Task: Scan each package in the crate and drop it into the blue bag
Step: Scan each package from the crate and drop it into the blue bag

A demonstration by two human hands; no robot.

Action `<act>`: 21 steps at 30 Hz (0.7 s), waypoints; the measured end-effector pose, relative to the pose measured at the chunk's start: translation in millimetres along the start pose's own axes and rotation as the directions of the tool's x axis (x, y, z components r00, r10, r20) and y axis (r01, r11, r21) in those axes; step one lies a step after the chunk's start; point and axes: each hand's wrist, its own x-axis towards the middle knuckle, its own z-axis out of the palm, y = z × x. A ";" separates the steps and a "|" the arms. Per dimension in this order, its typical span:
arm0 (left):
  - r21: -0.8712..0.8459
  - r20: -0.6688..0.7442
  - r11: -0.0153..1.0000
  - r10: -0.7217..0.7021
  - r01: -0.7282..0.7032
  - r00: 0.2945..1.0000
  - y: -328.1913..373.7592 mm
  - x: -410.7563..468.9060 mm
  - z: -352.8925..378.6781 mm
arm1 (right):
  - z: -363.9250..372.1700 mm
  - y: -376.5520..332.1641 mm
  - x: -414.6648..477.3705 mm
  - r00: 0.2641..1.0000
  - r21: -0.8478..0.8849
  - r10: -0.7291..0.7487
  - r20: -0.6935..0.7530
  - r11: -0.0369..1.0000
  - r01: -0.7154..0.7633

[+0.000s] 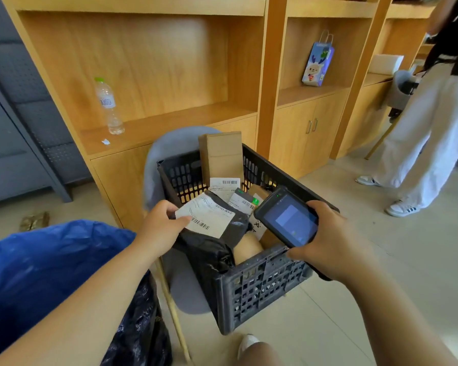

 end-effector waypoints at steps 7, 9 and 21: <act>-0.382 0.291 0.833 -0.303 0.401 0.907 -9.4 -18.3 -5.7 | 6.3 -8.0 -7.1 0.999 -0.002 -0.028 0.023 1.000 0.028; -0.404 0.397 0.762 -0.352 0.506 0.847 -10.5 -23.9 -7.8 | 7.6 -9.2 -8.7 0.999 -0.010 -0.039 0.022 0.999 0.039; -0.558 0.084 0.805 -0.185 0.200 0.979 -4.8 -35.7 -12.1 | 4.2 -14.5 -19.3 0.989 -0.072 -0.127 0.071 0.989 0.132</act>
